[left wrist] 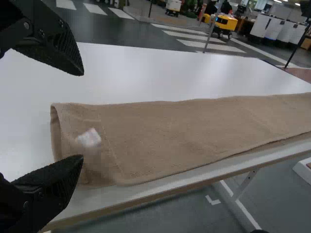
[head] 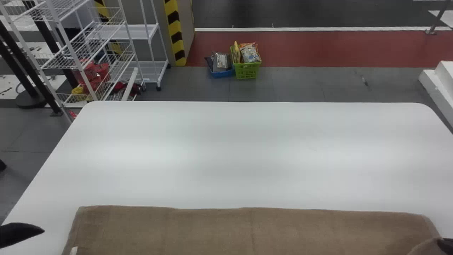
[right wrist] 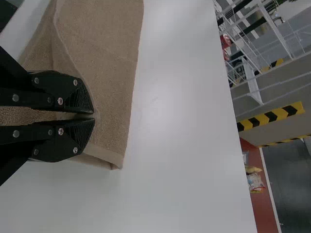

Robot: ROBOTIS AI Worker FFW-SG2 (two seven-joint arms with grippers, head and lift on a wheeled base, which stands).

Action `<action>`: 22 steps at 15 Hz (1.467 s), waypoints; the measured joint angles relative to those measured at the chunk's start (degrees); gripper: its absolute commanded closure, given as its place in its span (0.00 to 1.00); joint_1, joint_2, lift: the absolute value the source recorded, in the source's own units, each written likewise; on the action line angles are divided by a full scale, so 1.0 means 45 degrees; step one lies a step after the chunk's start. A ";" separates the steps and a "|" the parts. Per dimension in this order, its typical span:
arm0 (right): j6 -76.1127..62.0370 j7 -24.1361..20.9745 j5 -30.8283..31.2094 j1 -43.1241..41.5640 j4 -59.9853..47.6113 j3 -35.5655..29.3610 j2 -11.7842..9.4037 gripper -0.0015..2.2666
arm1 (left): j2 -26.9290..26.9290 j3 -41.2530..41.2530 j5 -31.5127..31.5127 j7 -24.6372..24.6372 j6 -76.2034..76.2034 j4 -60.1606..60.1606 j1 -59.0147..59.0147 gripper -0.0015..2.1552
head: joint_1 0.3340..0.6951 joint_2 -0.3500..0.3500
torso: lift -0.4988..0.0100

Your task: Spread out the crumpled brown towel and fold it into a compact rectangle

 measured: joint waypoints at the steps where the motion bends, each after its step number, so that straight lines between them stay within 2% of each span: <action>1: -0.0073 0.0000 0.0069 0.0033 0.0000 0.0049 0.0000 0.45 | 0.0023 0.0024 0.0012 -0.0005 0.0012 0.0032 -0.0001 0.02 | 1.00 0.62 | 0.73; 13: -0.1762 0.0000 0.1316 0.1134 0.0051 0.0716 0.0000 0.45 | 0.0120 0.0104 0.0210 0.0073 0.0038 0.0178 -0.0137 0.02 | 1.00 0.66 | 0.73; 19: -0.1343 0.0000 -0.0056 0.1060 -0.0201 -0.0455 0.0001 0.45 | 0.0120 0.0064 0.0196 0.0073 0.0038 0.0198 -0.0135 0.03 | 1.00 0.60 | 0.73; 22: -0.1345 0.0000 -0.0255 0.1102 -0.0204 -0.0742 0.0001 0.45 | 0.0120 0.0052 0.0193 0.0073 0.0038 0.0222 -0.0133 0.03 | 1.00 0.58 | 0.73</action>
